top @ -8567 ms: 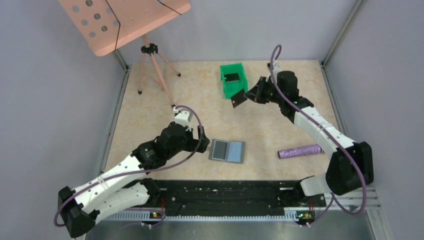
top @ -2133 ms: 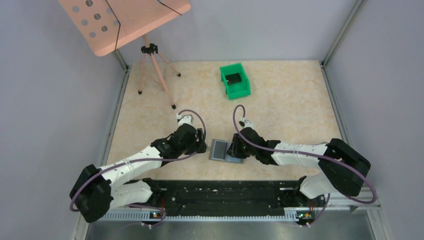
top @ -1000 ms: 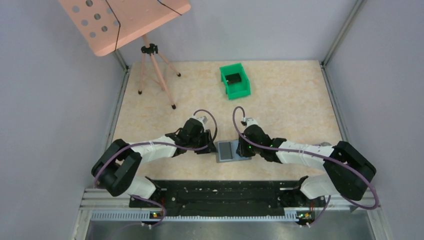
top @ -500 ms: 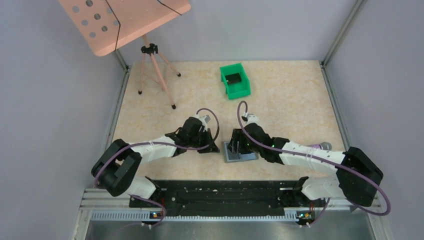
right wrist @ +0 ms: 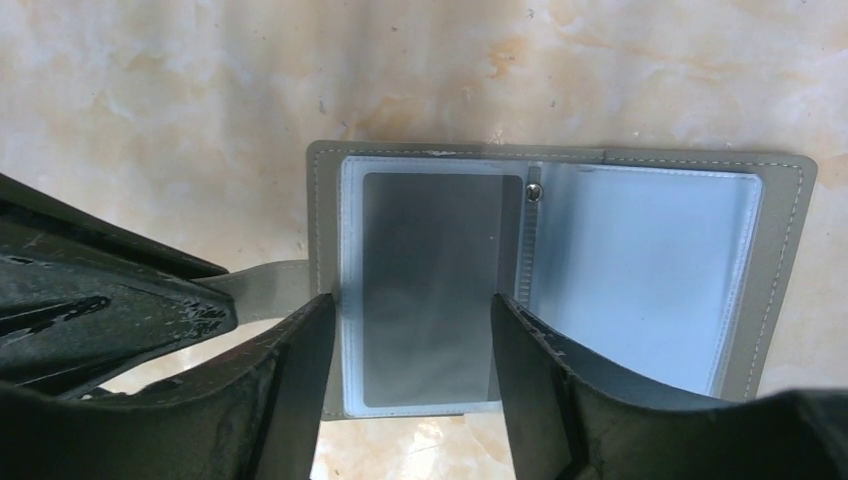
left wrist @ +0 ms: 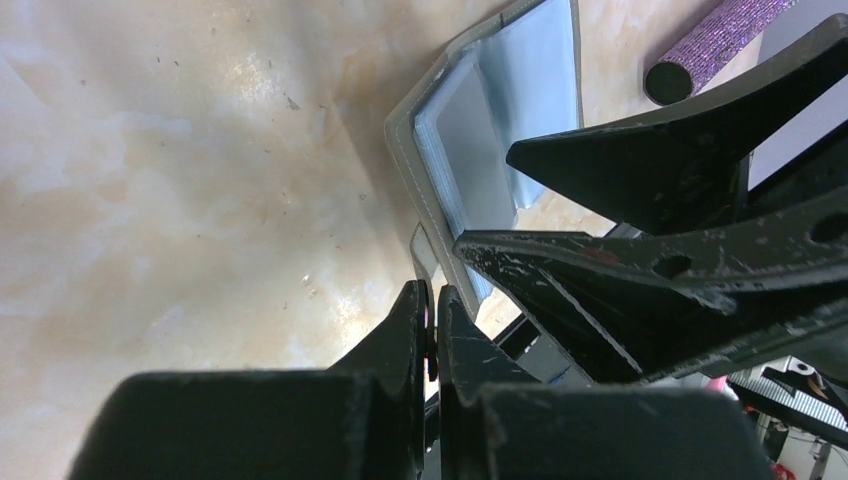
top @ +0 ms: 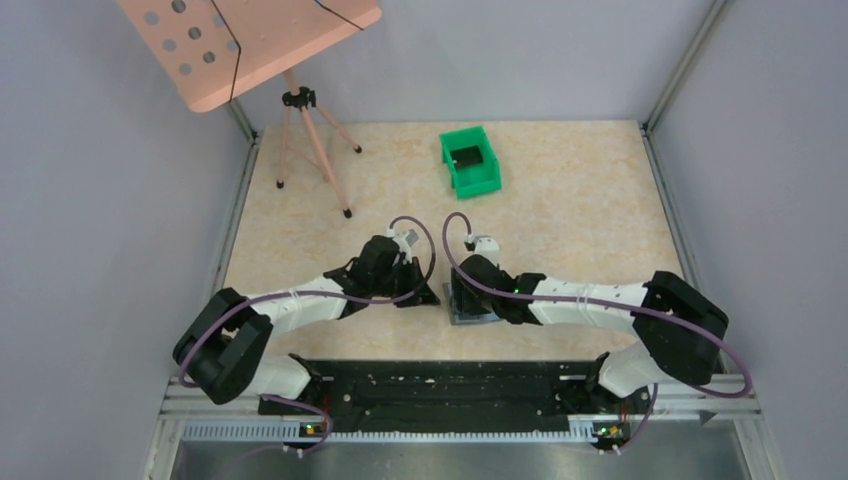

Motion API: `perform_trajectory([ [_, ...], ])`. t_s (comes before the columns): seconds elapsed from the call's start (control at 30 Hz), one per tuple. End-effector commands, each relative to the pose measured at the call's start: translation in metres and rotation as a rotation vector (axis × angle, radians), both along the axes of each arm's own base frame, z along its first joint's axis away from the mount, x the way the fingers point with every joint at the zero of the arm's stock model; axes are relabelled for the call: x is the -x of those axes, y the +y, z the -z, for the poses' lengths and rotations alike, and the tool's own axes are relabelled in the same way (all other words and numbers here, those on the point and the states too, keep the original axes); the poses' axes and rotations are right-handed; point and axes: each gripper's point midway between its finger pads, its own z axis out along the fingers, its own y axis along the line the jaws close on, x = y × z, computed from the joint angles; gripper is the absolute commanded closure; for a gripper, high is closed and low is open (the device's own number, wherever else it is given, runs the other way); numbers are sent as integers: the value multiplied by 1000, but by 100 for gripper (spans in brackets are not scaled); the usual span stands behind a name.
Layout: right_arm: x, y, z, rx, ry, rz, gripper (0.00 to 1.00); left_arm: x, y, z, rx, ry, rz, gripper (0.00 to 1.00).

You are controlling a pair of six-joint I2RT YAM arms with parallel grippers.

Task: Take the credit cards out of the card holder
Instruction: Remove the credit card from the card holder.

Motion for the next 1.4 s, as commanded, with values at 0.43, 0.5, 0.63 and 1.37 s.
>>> perform_trajectory([
  [0.43,-7,6,-21,-11,-48,20,57,-3,-1,-13,33,-51,10,100],
  [0.5,-6,8,-22,-20,-45,14,55,-2,-1,-12,30,-51,9,100],
  [0.63,-2,14,-24,-56,-32,-11,55,-2,1,-12,25,-55,5,100],
  [1.37,3,10,-23,-61,-28,-17,52,-3,2,-10,15,-57,1,100],
])
